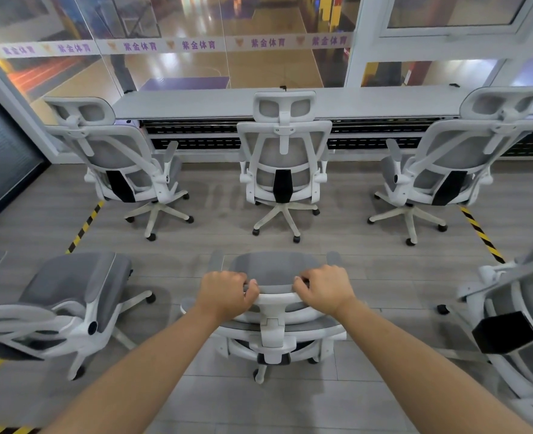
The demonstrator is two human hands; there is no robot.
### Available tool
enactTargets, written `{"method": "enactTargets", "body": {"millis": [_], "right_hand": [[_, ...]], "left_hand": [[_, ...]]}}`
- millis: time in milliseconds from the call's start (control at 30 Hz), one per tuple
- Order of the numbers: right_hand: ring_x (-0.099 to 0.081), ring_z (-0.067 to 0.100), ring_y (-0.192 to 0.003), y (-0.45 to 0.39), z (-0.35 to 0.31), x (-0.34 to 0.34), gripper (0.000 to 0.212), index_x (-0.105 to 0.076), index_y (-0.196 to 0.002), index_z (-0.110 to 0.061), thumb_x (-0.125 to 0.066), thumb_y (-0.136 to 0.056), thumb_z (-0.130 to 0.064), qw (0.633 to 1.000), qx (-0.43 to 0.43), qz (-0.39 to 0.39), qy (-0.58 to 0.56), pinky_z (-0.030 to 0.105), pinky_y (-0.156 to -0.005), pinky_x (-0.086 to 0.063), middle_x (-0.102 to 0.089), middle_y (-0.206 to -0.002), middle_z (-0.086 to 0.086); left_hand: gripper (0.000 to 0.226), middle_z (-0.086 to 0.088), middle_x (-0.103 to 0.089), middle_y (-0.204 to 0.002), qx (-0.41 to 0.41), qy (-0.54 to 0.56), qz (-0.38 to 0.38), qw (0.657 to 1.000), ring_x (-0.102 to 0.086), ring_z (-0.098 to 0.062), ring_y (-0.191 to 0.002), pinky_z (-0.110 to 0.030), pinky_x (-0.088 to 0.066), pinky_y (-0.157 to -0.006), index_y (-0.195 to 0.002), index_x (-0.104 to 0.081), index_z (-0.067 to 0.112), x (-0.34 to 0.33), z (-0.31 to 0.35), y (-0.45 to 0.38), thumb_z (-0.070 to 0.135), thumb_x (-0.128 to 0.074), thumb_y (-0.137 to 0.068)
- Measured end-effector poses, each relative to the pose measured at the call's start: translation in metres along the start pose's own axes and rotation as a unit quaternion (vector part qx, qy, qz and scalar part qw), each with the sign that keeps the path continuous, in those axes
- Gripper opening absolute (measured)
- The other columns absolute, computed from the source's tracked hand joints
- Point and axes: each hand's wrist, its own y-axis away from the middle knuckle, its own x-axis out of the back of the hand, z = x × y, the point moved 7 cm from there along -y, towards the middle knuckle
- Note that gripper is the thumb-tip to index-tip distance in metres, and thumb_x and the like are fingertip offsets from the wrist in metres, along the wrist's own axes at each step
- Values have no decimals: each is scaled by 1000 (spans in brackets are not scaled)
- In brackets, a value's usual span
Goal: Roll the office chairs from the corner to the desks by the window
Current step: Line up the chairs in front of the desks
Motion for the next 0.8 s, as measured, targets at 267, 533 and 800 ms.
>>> {"method": "enactTargets", "body": {"millis": [267,533,800], "right_hand": [[-53,23,-50,3,5,2,52,-54,-60,-11,-29,-82,-51,1000,-13,-2,-7,27,-49,-38,-53,-49,5],[-39,20,-46,5,6,6,52,-54,-60,-10,-29,-83,-49,1000,-5,-1,-9,26,-47,-29,-54,-49,5],[-37,20,-46,8,5,8,48,-53,-60,-10,-33,-85,-46,1000,-16,-10,-10,26,-46,-26,-43,-46,1]], "left_hand": [[45,2,-42,-38,7,-5,-6,1000,-27,-21,-37,-16,-13,-47,-47,-43,16,-4,2,-3,45,-39,-80],[45,2,-43,-40,2,-5,-11,1000,-28,-20,-37,-17,-15,-46,-48,-46,15,-6,7,-2,45,-38,-81],[46,2,-44,-40,-8,-11,-13,1000,-28,-20,-37,-17,-11,-47,-48,-48,16,-6,5,-4,46,-37,-81]]}}
